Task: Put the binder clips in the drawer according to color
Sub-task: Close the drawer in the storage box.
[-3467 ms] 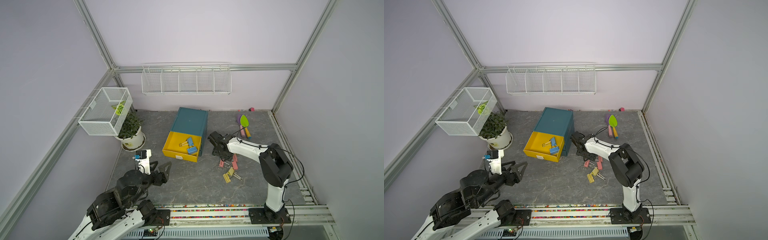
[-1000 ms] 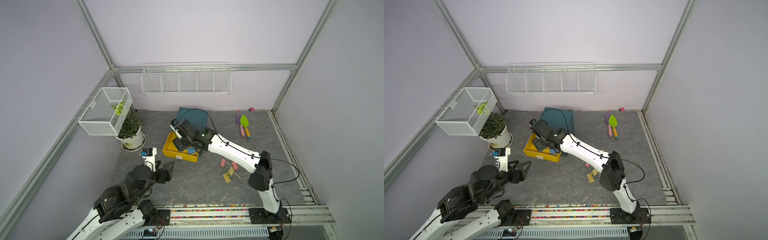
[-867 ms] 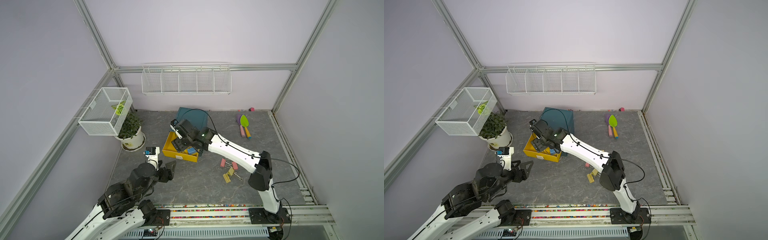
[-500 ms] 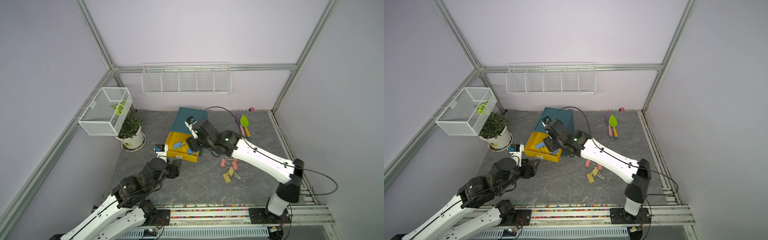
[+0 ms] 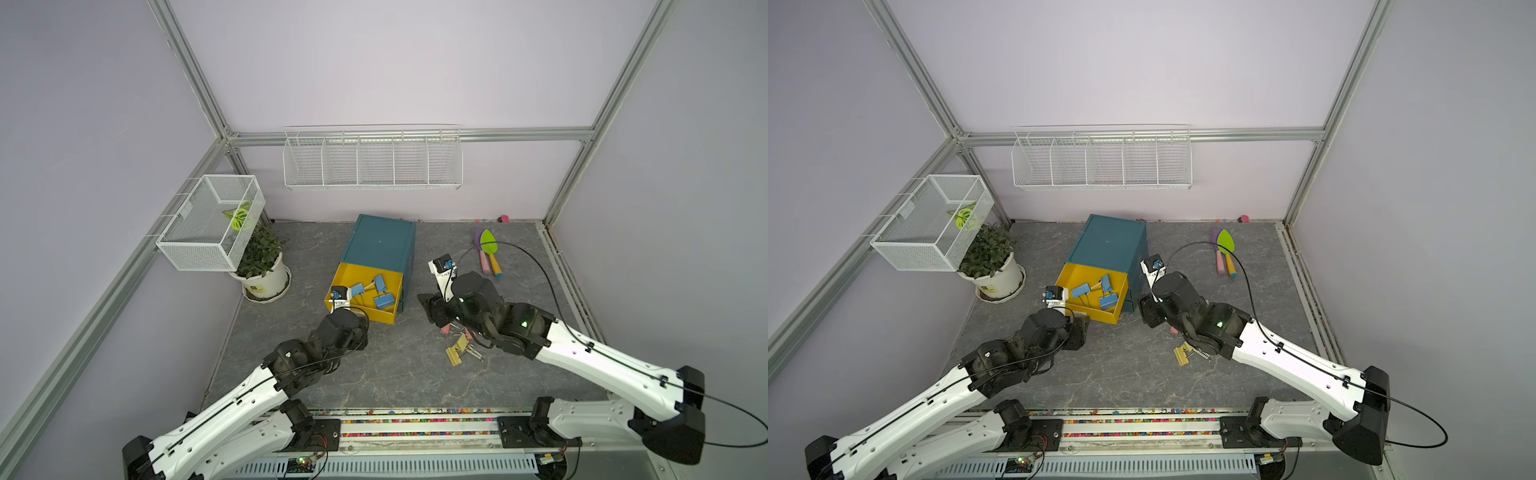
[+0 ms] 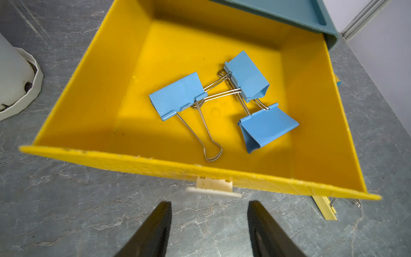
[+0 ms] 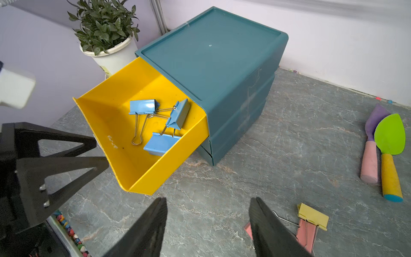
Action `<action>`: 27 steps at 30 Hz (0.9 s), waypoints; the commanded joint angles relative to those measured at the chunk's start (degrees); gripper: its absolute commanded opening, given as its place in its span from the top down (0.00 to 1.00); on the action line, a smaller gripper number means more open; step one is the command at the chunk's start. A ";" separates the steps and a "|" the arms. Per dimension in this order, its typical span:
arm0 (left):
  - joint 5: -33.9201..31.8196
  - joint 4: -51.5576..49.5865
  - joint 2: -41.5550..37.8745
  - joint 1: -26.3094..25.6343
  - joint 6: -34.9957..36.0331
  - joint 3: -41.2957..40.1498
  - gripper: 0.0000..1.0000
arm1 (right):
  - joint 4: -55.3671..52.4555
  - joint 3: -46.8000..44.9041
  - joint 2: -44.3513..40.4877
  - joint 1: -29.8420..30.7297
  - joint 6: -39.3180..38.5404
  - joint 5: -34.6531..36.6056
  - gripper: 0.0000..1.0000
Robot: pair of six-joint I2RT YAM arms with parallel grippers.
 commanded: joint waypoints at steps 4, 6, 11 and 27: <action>-1.03 4.19 0.82 1.06 3.17 -1.16 0.44 | 2.41 -1.00 -1.43 -0.86 0.96 -0.12 0.36; -0.93 4.77 1.16 1.36 3.61 -1.00 0.45 | 2.42 -1.23 -1.67 -1.03 1.05 -0.18 0.36; -0.90 6.09 2.40 2.16 4.53 -0.70 0.52 | 2.40 -1.84 -2.06 -1.36 1.32 -0.46 0.36; 1.27 11.88 7.92 5.48 6.06 2.55 0.60 | 1.54 -3.21 -3.55 -1.51 2.06 -0.14 0.37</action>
